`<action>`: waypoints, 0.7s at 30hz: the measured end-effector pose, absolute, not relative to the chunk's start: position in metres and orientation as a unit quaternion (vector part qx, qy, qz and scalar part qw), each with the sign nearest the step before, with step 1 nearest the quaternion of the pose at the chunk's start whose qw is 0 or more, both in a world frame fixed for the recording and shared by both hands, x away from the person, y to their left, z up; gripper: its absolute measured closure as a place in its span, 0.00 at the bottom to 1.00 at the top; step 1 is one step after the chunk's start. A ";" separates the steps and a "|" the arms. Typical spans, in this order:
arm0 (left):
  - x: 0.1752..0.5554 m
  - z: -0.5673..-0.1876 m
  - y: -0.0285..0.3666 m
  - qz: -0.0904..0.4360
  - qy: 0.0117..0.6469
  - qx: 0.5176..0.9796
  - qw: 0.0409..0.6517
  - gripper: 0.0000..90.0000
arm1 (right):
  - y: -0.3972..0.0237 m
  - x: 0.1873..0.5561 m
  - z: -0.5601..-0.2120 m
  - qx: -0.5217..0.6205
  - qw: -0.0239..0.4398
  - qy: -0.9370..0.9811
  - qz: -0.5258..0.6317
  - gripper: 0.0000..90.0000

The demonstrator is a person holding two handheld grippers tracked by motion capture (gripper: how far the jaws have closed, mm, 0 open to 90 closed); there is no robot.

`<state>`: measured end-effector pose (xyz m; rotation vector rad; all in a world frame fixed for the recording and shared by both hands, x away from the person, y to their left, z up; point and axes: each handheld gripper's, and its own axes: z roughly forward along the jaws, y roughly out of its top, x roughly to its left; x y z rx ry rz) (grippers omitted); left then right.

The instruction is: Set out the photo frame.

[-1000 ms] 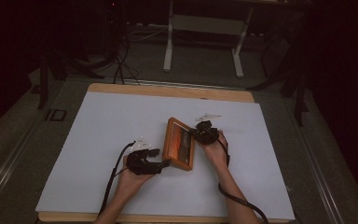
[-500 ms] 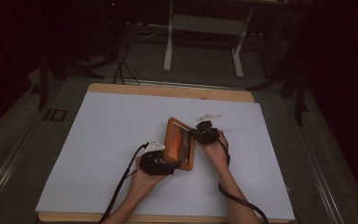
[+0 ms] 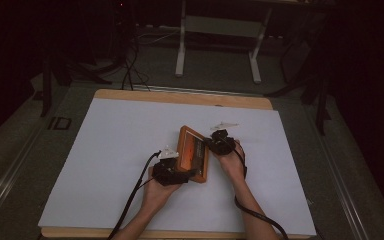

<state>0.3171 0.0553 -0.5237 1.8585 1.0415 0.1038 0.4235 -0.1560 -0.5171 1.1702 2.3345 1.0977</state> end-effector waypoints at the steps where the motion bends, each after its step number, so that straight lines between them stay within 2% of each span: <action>1: 0.317 -0.523 0.055 0.043 0.430 0.762 0.483 0.46 | -0.156 0.424 -0.517 0.408 0.154 0.814 0.383 1.00; 15: 0.321 -0.512 0.047 0.057 0.436 0.769 0.464 0.55 | -0.167 0.425 -0.514 0.411 0.154 0.814 0.381 0.98; 21: 0.323 -0.506 0.042 0.067 0.432 0.774 0.457 0.59 | -0.180 0.420 -0.501 0.398 0.165 0.815 0.389 0.96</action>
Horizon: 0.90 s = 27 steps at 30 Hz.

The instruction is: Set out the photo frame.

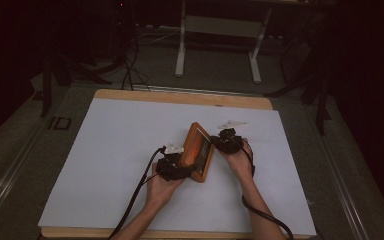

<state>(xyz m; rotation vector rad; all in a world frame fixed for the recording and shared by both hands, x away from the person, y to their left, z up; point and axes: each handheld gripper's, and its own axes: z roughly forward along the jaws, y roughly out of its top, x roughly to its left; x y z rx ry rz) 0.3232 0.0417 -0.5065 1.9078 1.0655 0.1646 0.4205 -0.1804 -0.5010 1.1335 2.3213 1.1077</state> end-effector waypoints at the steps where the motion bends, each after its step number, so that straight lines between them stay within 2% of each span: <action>1: 0.323 -0.506 0.041 0.068 0.430 0.776 0.456 0.59 | -0.183 0.419 -0.498 0.392 0.167 0.816 0.390 0.96; 12: 0.321 -0.497 0.025 0.082 0.404 0.786 0.461 0.73 | -0.205 0.401 -0.459 0.353 0.202 0.816 0.411 0.93; 27: 0.320 -0.490 0.021 0.095 0.365 0.807 0.453 0.77 | -0.220 0.380 -0.424 0.305 0.228 0.822 0.424 0.84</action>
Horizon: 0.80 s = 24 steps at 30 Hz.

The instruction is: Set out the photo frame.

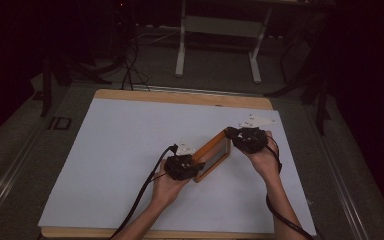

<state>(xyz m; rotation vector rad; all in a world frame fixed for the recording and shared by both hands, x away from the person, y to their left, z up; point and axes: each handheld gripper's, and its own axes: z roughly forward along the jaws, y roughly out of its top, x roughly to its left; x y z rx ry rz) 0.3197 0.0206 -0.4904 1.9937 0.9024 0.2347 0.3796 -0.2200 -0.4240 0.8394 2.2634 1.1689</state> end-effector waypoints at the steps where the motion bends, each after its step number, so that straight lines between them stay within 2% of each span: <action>1: 0.320 -0.490 0.021 0.097 0.362 0.809 0.452 0.77 | -0.220 0.379 -0.423 0.302 0.227 0.823 0.425 0.84; 9: 0.319 -0.477 0.028 0.113 0.330 0.818 0.458 0.77 | -0.221 0.378 -0.423 0.276 0.224 0.835 0.419 0.73; 16: 0.322 -0.464 0.035 0.122 0.298 0.828 0.459 0.77 | -0.224 0.375 -0.424 0.244 0.209 0.845 0.428 0.67; 24: 0.327 -0.442 0.041 0.119 0.261 0.836 0.468 0.77 | -0.224 0.369 -0.422 0.199 0.190 0.855 0.440 0.56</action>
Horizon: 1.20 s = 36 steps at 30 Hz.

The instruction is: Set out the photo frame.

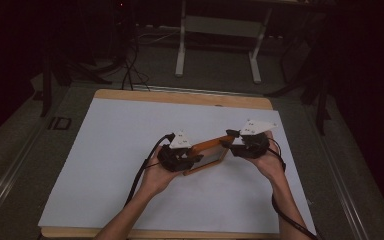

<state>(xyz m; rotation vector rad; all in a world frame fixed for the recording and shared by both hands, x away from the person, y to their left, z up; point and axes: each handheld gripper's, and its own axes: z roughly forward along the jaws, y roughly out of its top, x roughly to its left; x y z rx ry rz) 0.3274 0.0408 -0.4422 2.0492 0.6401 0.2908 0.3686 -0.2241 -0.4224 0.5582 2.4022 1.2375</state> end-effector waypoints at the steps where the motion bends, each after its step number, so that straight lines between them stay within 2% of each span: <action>1: 0.328 -0.439 0.042 0.115 0.257 0.836 0.471 0.77 | -0.224 0.367 -0.422 0.191 0.190 0.856 0.440 0.55; 10: 0.334 -0.420 0.042 0.102 0.220 0.850 0.468 0.77 | -0.220 0.366 -0.422 0.151 0.158 0.871 0.440 0.47; 16: 0.334 -0.408 0.035 0.097 0.173 0.870 0.451 0.77 | -0.212 0.364 -0.429 0.127 0.138 0.879 0.438 0.40; 19: 0.335 -0.405 0.030 0.097 0.162 0.875 0.446 0.77 | -0.207 0.362 -0.432 0.112 0.131 0.882 0.438 0.39; 27: 0.336 -0.405 0.027 0.105 0.151 0.874 0.450 0.76 | -0.204 0.359 -0.433 0.086 0.124 0.886 0.439 0.52; 31: 0.338 -0.406 0.027 0.098 0.156 0.871 0.455 0.68 | -0.214 0.356 -0.432 0.079 0.114 0.886 0.442 0.66; 36: 0.339 -0.407 0.026 0.098 0.156 0.869 0.459 0.62 | -0.219 0.353 -0.433 0.078 0.109 0.885 0.445 0.71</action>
